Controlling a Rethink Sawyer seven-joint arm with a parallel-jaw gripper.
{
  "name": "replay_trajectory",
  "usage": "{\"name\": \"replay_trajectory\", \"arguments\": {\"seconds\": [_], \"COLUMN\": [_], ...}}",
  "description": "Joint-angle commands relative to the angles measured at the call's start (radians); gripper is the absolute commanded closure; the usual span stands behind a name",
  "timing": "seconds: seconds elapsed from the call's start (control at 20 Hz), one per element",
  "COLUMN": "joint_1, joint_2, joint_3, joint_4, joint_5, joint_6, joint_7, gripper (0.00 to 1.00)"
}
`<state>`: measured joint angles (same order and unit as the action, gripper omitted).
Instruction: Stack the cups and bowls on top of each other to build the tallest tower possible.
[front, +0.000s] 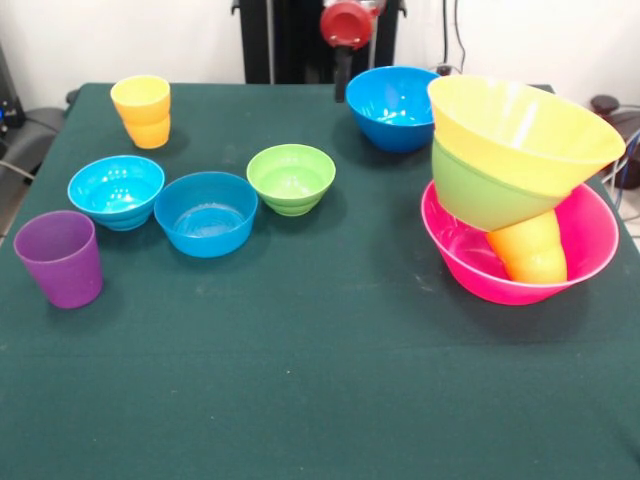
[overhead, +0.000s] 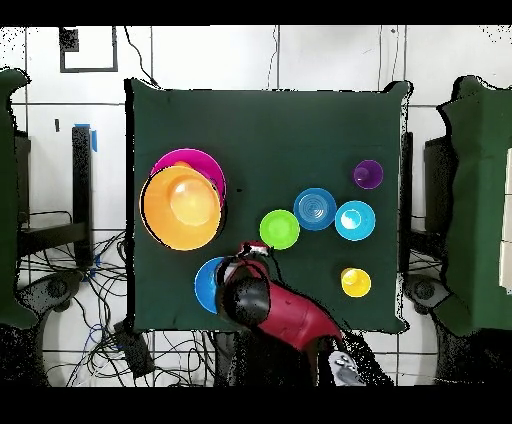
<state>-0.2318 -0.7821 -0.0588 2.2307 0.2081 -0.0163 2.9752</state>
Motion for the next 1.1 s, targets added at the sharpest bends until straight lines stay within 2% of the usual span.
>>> {"name": "replay_trajectory", "arguments": {"seconds": [0.05, 0.25, 0.3, 0.45, 0.5, 0.7, 0.85, 1.1], "joint_1": [0.22, 0.319, 0.377, 0.488, 0.507, 0.533, 0.518, 0.477], "joint_2": [-0.02, -0.034, -0.015, 0.066, 0.09, 0.138, 0.135, 0.113], "joint_3": [-0.047, -0.135, -0.189, -0.289, -0.294, -0.321, -0.33, -0.373], "joint_4": [0.018, 0.004, -0.026, -0.103, -0.124, -0.158, -0.148, -0.159], "joint_5": [0.266, 0.404, 0.431, 0.494, 0.518, 0.562, 0.566, 0.51], "joint_6": [0.176, 0.267, 0.303, 0.35, 0.365, 0.398, 0.39, 0.438], "joint_7": [0.364, 0.437, 0.467, 0.53, 0.566, 0.636, 0.624, 0.574], "gripper": [0.0, 0.0, 0.0, 0.0, 0.0, 0.0, 0.0, 0.0]}}
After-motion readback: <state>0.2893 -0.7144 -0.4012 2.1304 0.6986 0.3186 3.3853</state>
